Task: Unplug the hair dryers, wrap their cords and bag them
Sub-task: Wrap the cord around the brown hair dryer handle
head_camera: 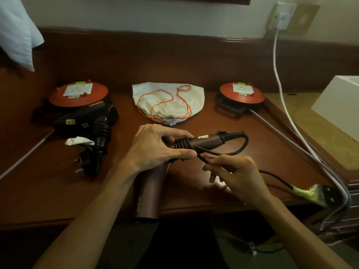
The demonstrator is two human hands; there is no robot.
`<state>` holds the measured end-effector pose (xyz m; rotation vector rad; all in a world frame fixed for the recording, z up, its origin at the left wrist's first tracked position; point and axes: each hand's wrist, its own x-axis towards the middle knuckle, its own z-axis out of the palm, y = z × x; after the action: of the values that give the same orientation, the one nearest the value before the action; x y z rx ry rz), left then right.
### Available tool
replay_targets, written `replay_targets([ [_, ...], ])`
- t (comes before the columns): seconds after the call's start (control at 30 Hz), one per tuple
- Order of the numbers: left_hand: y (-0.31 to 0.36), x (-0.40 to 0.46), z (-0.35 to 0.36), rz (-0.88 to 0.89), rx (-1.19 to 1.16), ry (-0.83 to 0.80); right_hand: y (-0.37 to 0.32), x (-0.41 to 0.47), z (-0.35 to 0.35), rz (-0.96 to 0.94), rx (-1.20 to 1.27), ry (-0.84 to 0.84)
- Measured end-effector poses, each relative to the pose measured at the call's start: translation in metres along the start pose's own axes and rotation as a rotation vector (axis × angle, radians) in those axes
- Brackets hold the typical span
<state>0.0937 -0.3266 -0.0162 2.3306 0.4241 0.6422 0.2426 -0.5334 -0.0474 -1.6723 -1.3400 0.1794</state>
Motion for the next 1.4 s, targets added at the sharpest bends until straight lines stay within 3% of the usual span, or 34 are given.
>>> replay_targets([
  [0.17,-0.007,-0.002,-0.007,-0.037,-0.198,0.030,0.013,0.000,0.019,-0.139,-0.157,0.112],
  [0.5,-0.003,-0.006,-0.004,0.093,-0.042,0.075,0.018,0.039,-0.008,0.129,-0.052,-0.265],
  [0.63,0.000,-0.005,-0.003,0.107,-0.019,0.060,0.021,0.043,-0.015,0.192,0.036,-0.315],
  [0.87,-0.006,-0.005,-0.010,-0.004,-0.279,0.020,0.013,0.041,-0.022,0.183,0.118,-0.303],
  [1.03,-0.002,-0.006,-0.008,-0.020,-0.239,-0.018,0.016,0.047,-0.024,0.208,-0.046,-0.477],
  [1.23,-0.003,-0.003,-0.008,-0.031,-0.192,-0.034,0.013,0.047,-0.019,0.272,-0.091,-0.548],
  [1.4,0.002,-0.002,-0.010,-0.061,-0.242,-0.087,0.007,0.041,-0.043,0.492,0.146,-0.805],
])
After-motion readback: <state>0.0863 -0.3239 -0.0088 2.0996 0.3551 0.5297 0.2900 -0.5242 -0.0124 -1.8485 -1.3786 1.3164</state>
